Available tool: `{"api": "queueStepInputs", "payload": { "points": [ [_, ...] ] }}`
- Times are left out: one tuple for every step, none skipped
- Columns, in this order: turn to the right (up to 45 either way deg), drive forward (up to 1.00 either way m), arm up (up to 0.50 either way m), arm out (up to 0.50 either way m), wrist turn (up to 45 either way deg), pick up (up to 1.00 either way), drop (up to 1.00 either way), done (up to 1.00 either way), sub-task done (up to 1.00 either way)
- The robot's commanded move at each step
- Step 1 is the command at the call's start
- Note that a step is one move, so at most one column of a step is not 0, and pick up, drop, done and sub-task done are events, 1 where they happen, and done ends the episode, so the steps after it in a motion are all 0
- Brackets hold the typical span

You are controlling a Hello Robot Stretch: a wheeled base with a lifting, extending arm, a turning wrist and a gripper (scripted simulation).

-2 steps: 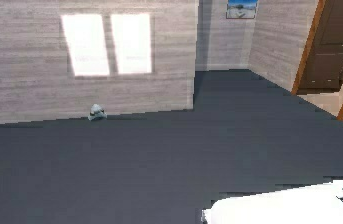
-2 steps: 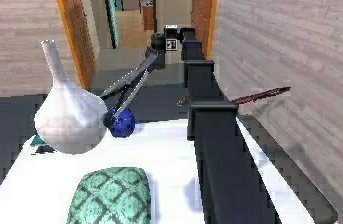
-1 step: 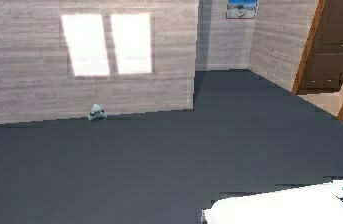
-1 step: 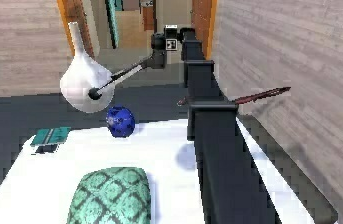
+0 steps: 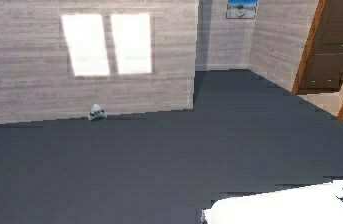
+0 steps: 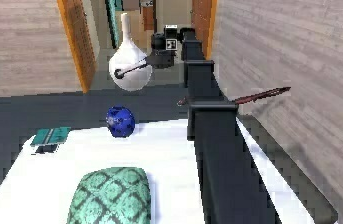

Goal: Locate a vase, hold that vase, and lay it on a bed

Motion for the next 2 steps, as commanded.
{"api": "queueStepInputs", "payload": {
  "points": [
    [0.0,0.0,0.0,0.0,24.0,0.0,0.0,0.0,0.0],
    [0.0,0.0,-0.46,0.0,0.0,0.0,0.0,0.0,0.0]
  ]
}}
